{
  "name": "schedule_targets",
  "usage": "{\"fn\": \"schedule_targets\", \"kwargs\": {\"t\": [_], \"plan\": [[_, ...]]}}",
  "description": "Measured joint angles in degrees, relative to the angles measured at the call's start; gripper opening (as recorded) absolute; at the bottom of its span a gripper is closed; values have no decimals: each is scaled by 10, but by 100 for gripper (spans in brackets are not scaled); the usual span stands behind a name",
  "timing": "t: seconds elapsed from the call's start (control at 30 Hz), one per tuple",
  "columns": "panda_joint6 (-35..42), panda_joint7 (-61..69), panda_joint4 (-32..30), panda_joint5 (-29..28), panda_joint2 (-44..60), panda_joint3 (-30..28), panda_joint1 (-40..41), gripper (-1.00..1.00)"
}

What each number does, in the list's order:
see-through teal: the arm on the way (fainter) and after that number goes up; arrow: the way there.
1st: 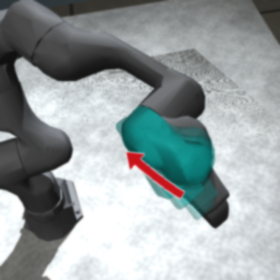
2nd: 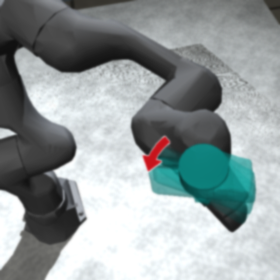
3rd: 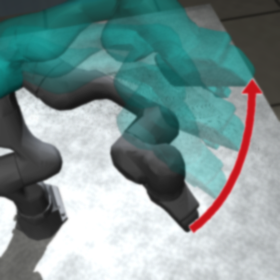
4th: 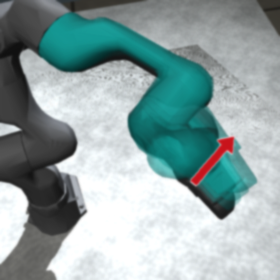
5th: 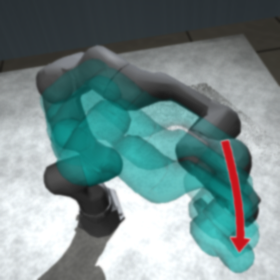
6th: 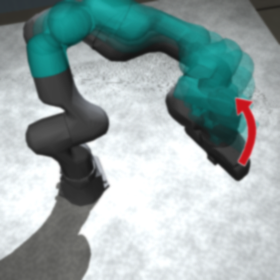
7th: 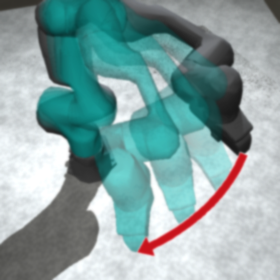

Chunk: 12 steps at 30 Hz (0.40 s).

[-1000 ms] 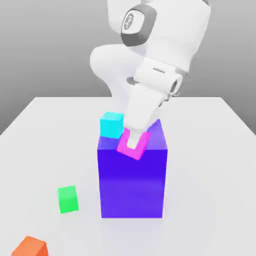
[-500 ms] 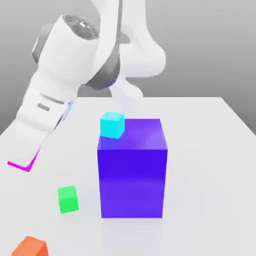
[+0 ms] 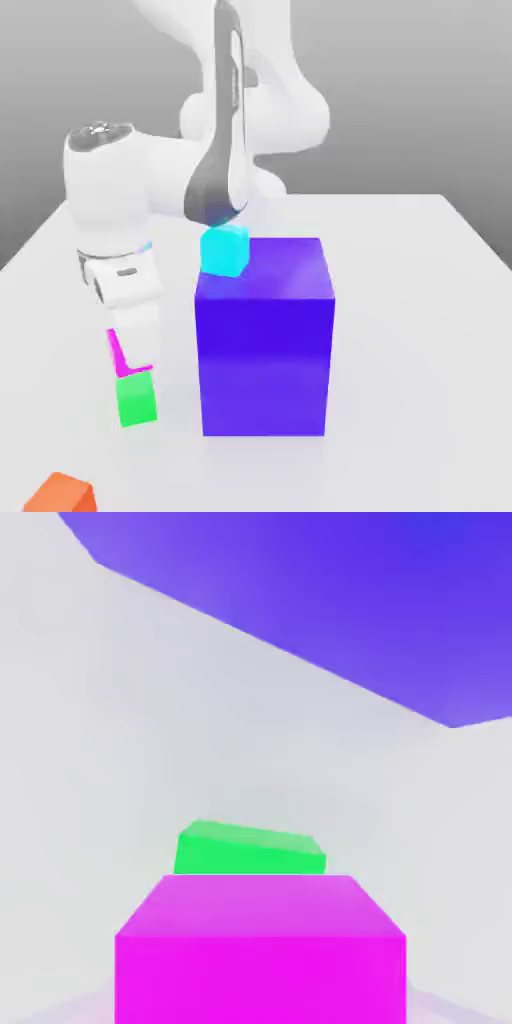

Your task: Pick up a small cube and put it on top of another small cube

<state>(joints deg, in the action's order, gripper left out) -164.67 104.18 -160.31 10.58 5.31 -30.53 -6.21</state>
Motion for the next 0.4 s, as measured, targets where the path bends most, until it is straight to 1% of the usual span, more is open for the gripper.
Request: {"fn": "schedule_targets", "kwargs": {"t": [0.17,0.2,0.23,0.3,0.37,0.4], "plan": [[0,0,0,0,0,0,0,100],[-9,18,1,24,12,16,10,100],[-5,7,0,9,5,9,7,100],[24,-48,-3,-67,-34,-4,19,100],[64,-98,-6,-139,-83,2,41,100],[86,-117,-6,-165,-107,9,52,100]]}}
